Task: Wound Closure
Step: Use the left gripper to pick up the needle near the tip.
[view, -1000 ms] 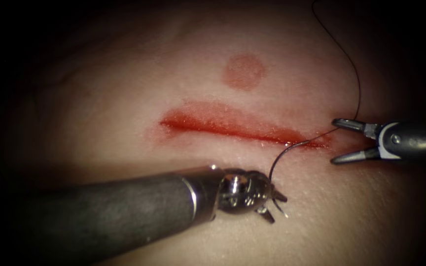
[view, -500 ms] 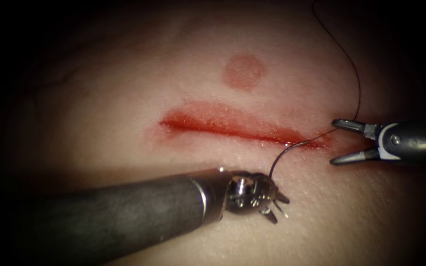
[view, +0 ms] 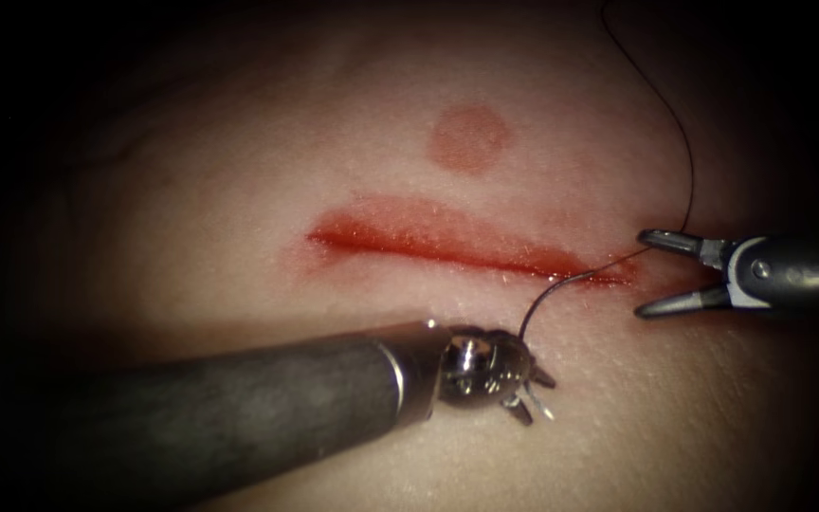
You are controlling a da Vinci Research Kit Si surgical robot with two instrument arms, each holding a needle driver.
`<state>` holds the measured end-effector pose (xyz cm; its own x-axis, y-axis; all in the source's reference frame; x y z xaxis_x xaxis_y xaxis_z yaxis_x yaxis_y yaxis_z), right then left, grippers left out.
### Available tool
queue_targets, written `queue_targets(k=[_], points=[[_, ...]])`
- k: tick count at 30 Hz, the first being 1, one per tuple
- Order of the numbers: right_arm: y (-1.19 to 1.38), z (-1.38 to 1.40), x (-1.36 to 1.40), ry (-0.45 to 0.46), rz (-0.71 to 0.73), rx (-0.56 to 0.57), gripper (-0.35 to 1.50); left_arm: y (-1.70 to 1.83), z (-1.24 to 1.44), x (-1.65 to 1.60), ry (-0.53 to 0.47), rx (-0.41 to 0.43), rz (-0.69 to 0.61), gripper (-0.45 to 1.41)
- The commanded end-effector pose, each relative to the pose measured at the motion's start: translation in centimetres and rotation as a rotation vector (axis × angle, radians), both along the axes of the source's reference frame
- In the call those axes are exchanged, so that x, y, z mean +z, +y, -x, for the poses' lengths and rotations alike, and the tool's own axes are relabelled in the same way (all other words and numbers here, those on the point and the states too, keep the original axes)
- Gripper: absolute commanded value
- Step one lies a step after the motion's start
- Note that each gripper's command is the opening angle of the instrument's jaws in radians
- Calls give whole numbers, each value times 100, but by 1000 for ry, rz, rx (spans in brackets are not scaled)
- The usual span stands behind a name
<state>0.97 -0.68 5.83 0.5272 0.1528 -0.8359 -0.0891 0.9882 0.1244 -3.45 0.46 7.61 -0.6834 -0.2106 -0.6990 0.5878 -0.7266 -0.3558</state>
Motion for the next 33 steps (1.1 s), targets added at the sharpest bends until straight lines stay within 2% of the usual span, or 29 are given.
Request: queue_targets(k=[1,7,8,13,24,33], points=[[-5,-5,7,2,-3,-1,89,-4,6,7,-2,3,-3,10],[-5,-6,7,2,-3,-1,89,-3,5,8,-3,6,-3,4],[-5,-6,7,2,-3,-1,89,-3,4,7,-5,7,-3,-7],[-5,-7,7,1,-3,0,89,-6,3,7,-6,11,-2,-35],[-5,-7,6,1,-3,0,89,-6,-1,4,9,-3,48,-35],[-5,-7,5,14,3,15,91,11,-12,-18,-80,-101,92,-35]])
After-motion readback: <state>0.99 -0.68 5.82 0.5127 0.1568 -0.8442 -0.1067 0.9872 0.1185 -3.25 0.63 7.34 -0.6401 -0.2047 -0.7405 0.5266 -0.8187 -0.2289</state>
